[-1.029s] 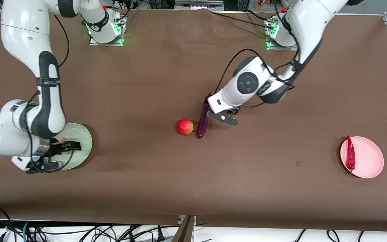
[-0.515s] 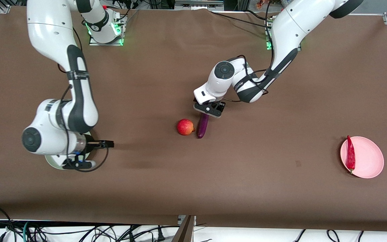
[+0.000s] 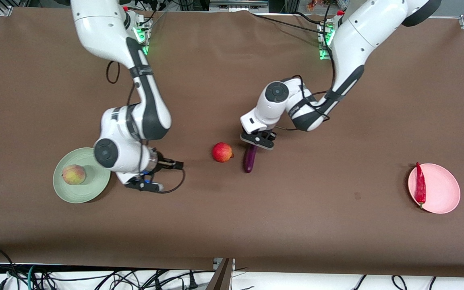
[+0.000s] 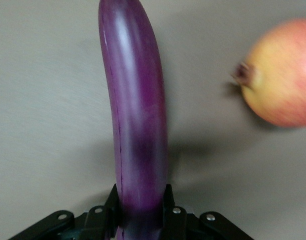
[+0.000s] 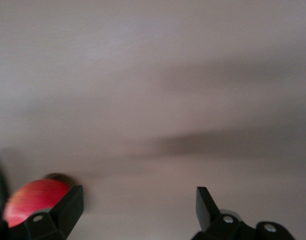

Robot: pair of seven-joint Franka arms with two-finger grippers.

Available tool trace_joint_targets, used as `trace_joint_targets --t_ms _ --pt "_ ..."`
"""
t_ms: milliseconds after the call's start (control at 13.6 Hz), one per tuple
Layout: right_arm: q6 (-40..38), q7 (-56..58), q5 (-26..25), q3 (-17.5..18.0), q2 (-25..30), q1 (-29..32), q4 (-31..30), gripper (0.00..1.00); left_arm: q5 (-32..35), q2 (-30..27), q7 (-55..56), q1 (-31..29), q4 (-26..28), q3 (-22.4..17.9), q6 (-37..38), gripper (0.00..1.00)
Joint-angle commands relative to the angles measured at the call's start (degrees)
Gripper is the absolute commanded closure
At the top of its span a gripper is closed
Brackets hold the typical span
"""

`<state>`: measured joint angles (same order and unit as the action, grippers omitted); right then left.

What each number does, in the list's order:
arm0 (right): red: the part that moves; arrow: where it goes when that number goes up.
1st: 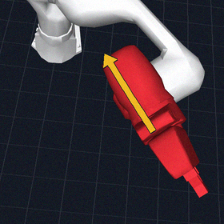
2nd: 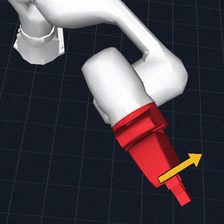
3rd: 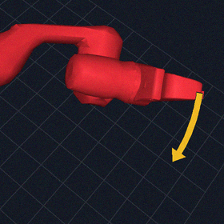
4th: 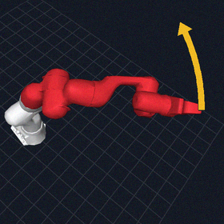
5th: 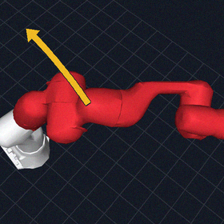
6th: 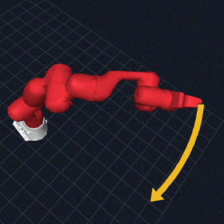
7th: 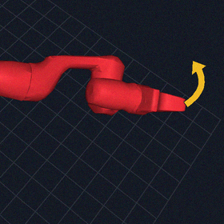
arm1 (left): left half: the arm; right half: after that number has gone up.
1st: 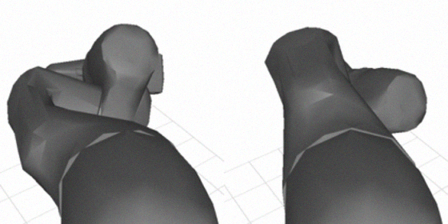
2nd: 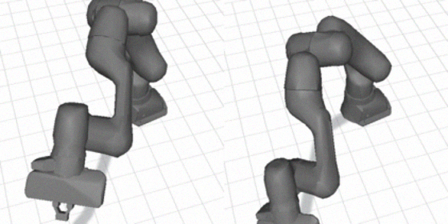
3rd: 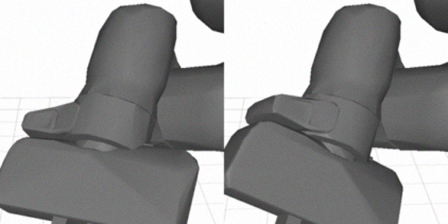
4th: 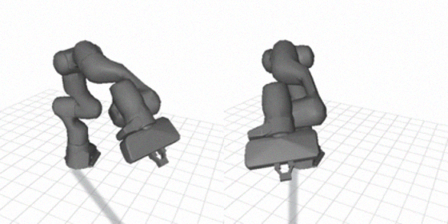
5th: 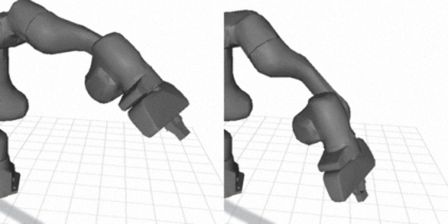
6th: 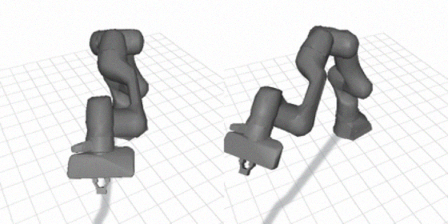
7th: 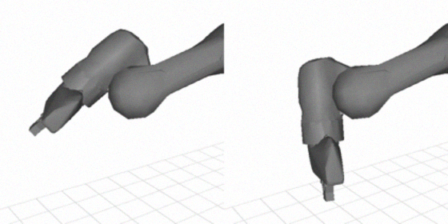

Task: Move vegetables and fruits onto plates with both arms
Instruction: 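Grasp the eggplant with the left gripper while the right gripper grasps the pomegranate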

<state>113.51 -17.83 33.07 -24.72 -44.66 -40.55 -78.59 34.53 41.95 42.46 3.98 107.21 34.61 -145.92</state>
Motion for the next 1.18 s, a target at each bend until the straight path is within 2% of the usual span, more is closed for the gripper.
trace_joint_targets --t_ms 0,294,662,882,1103 --pt "4.2 -7.0 1.7 -0.6 -0.6 -4.0 -0.2 0.01 1.8 -4.4 0.0 -5.1 0.0 0.9 5.4 1.00" --pt "12.1 -16.7 1.7 -0.4 -2.9 -10.8 -0.2 0.01 1.7 -8.5 -7.3 -11.5 -0.6 1.2 12.7 1.00" --pt "16.7 -18.8 0.9 2.7 -4.6 -12.1 -0.2 0.01 1.2 -10.4 -34.0 -21.6 -3.5 1.2 21.8 1.00" --pt "16.8 -18.3 0.8 2.9 -5.5 -12.4 -0.2 0.01 1.2 -10.6 -50.1 -30.0 -5.6 0.8 22.6 1.00" --pt "16.8 -18.3 -0.1 3.0 -6.3 -13.6 -0.2 0.01 1.9 -8.7 -66.1 -37.5 -10.3 -0.1 22.5 1.00"
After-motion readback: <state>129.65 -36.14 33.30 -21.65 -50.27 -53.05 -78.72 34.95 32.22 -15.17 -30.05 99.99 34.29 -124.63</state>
